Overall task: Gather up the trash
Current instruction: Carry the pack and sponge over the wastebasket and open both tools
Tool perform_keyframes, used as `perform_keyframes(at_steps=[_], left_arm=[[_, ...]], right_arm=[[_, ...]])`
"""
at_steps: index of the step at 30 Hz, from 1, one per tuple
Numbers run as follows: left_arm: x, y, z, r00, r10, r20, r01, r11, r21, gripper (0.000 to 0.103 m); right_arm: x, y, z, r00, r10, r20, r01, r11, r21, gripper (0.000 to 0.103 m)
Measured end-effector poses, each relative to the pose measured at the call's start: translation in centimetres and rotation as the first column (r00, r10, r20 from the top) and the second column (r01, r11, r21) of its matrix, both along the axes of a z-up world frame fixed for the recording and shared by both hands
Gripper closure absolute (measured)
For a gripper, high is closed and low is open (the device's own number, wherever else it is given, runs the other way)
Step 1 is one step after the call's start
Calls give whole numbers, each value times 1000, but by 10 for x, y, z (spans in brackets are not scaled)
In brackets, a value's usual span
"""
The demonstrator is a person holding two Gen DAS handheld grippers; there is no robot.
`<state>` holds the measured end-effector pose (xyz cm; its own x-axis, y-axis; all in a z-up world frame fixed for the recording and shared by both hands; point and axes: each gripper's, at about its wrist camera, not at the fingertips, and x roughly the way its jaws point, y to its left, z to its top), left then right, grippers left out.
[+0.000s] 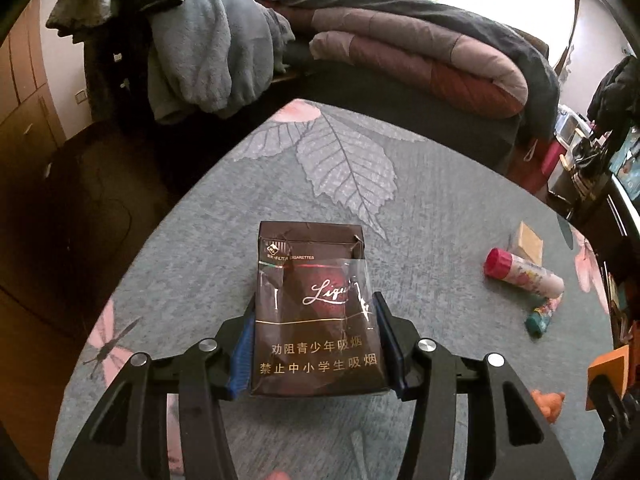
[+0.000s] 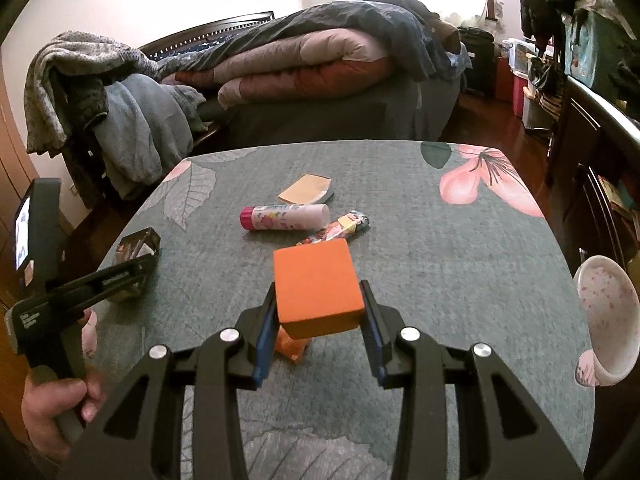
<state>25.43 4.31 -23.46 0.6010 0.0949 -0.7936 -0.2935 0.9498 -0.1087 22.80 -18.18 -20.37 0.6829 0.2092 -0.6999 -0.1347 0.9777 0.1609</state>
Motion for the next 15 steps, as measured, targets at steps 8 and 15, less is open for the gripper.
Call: perform_keyframes(at_steps=[8,15], left_arm=[[-14,-17,31,997,-39,60,37,999,24,50],[-22,-67,61,979,-162,126,159,987,27,50]], right_arm=[[-15,-10,7,1000,-2,18,1,1000,25,65],[-37,-50,17,995,-76,58,73,996,43,65]])
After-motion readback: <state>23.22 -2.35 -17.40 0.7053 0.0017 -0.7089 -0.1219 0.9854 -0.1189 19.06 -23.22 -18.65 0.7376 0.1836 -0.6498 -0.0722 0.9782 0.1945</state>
